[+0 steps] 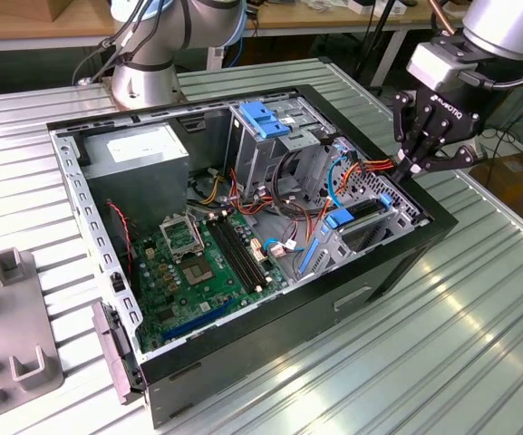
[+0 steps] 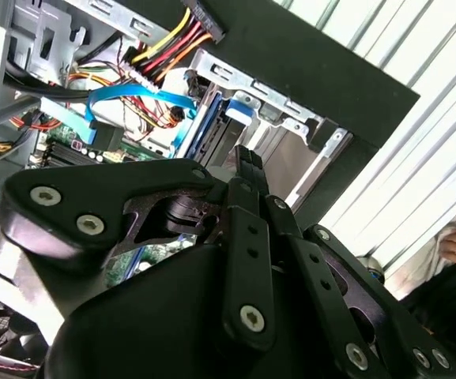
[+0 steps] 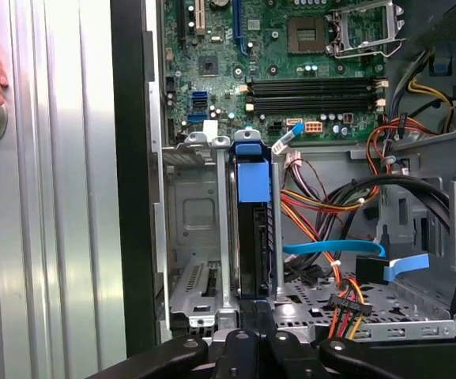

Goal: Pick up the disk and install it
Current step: 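Insert the first disk wire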

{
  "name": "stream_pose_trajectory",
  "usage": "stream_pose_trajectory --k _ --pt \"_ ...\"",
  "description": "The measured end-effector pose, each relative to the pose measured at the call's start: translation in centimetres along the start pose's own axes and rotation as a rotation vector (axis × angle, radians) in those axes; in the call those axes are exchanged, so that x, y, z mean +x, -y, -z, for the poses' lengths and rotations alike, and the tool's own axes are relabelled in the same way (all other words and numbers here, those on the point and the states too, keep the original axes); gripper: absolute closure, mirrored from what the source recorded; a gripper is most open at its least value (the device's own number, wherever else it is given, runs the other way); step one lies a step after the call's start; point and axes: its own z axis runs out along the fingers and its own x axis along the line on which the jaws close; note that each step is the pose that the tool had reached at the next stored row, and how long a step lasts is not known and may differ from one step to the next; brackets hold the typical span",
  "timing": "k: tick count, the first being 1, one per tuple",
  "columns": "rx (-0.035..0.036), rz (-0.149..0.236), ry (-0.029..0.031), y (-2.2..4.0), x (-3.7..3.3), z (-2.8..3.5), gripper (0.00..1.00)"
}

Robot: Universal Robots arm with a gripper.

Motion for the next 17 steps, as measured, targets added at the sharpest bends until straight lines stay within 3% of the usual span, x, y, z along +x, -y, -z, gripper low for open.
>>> stream_pose_trajectory --k 5,17 --pt "0.0003 0.087 0.0006 0.08 0.00 -0.02 0.90" --pt "0.0004 0.095 0.0007 0.08 0.00 -0.12 0.90"
